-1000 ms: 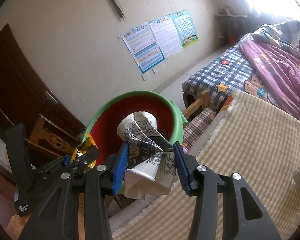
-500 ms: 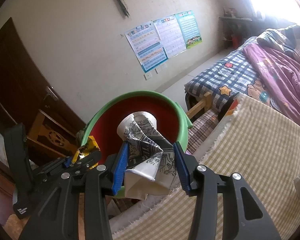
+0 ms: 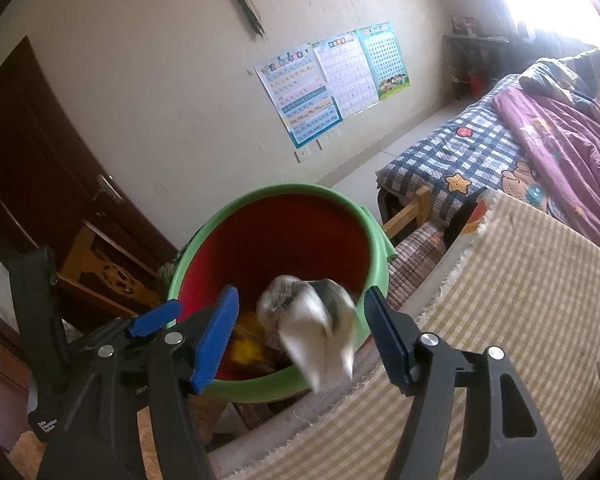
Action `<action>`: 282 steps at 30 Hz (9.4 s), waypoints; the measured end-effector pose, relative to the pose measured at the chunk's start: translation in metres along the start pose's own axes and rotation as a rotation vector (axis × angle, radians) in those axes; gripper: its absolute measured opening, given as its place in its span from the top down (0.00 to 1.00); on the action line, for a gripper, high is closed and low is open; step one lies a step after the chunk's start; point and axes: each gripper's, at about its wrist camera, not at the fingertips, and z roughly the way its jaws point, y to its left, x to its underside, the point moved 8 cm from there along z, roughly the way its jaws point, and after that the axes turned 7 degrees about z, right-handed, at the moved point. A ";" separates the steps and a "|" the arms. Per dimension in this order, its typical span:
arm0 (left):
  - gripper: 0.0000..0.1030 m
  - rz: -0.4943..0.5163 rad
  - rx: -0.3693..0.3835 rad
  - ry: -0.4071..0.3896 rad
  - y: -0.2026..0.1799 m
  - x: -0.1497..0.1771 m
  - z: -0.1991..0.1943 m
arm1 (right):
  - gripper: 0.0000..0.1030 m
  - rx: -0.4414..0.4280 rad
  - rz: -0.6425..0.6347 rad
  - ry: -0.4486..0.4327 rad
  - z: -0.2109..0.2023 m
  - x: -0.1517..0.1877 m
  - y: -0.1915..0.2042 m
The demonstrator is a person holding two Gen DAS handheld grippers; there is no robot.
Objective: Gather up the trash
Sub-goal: 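Move both open tools back over the remaining trash on the mat, then grasp the pink wrapper with the left tool while the right tool grasps the dark blue wrapper, then carry the pink wrapper and dark blue wrapper over the red bin with both tools, then open both tools to drop the pink and dark blue wrappers into the bin, then move both open tools back over the last trash on the mat, then grasp the white-and-blue crumpled packet with the left tool while the right tool grasps the gold wrapper, then carry the white-and-blue packet and gold wrapper over the red bin with both tools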
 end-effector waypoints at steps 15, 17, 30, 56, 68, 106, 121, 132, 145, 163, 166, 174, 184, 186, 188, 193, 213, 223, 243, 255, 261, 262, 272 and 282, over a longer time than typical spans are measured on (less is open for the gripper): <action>0.42 0.089 0.008 0.004 -0.024 0.000 0.000 | 0.37 0.334 0.126 -0.087 -0.139 0.041 -0.149; 0.42 0.098 0.042 -0.002 -0.040 0.003 -0.004 | 0.37 0.433 0.184 -0.092 -0.171 0.058 -0.191; 0.22 0.620 0.635 0.043 -0.298 0.073 -0.063 | 0.29 0.625 0.351 0.034 -0.219 0.150 -0.303; 0.62 0.735 0.748 0.250 -0.390 0.136 -0.029 | 0.72 0.558 0.523 -0.153 -0.253 0.136 -0.308; 0.62 0.326 0.519 0.106 -0.237 0.041 -0.014 | 0.71 0.445 0.421 -0.139 -0.207 0.108 -0.249; 0.62 0.067 0.176 -0.036 -0.060 -0.007 -0.024 | 0.70 0.176 0.120 -0.065 -0.103 0.047 -0.087; 0.62 0.005 0.094 -0.049 -0.028 -0.011 -0.018 | 0.70 0.127 0.041 -0.045 -0.077 0.032 -0.052; 0.62 -0.009 0.041 -0.035 -0.009 -0.017 -0.005 | 0.70 0.051 -0.055 -0.044 -0.044 -0.008 -0.008; 0.62 -0.036 0.030 -0.011 -0.002 -0.015 0.003 | 0.70 0.028 -0.121 0.019 -0.004 -0.008 0.018; 0.48 -0.044 0.028 -0.001 0.001 -0.011 0.007 | 0.48 0.029 -0.124 0.029 0.010 -0.004 0.019; 0.30 -0.043 0.004 -0.024 0.004 -0.013 0.004 | 0.40 0.032 -0.110 0.012 0.006 -0.005 0.017; 0.29 -0.043 -0.053 -0.077 0.006 -0.017 -0.008 | 0.33 0.147 -0.027 -0.111 -0.060 -0.007 -0.057; 0.28 0.211 0.288 -0.066 -0.157 -0.024 -0.017 | 0.33 0.532 0.513 -0.305 -0.193 0.019 -0.308; 0.23 0.292 0.411 -0.030 -0.209 -0.019 -0.012 | 0.33 0.539 0.596 -0.304 -0.201 0.026 -0.340; 0.20 0.383 0.480 -0.023 -0.254 -0.013 -0.005 | 0.33 0.526 0.640 -0.299 -0.202 0.030 -0.357; 0.20 0.529 0.577 0.083 -0.346 0.008 0.035 | 0.33 0.461 0.652 -0.282 -0.192 0.028 -0.369; 0.58 0.381 0.554 0.211 -0.347 0.012 0.077 | 0.80 0.344 0.638 -0.278 -0.180 0.033 -0.339; 0.58 0.273 0.439 0.078 -0.255 0.006 0.016 | 0.80 0.266 0.500 -0.241 -0.161 0.047 -0.237; 0.58 0.112 0.271 -0.074 -0.127 -0.024 -0.030 | 0.79 0.202 0.275 -0.151 -0.121 0.052 -0.126; 0.58 0.023 0.180 -0.090 -0.069 -0.029 -0.029 | 0.78 0.185 0.215 -0.150 -0.114 0.044 -0.102; 0.57 0.002 0.147 -0.091 -0.055 -0.030 -0.025 | 0.78 0.165 0.187 -0.145 -0.107 0.041 -0.088; 0.57 0.000 0.143 -0.091 -0.054 -0.030 -0.025 | 0.78 0.162 0.182 -0.142 -0.106 0.041 -0.086; 0.57 -0.035 0.100 -0.088 -0.029 -0.029 -0.021 | 0.79 0.134 0.130 -0.127 -0.089 0.028 -0.068; 0.57 -0.054 0.083 -0.074 -0.018 -0.028 -0.014 | 0.78 0.116 0.052 -0.135 -0.074 0.005 -0.046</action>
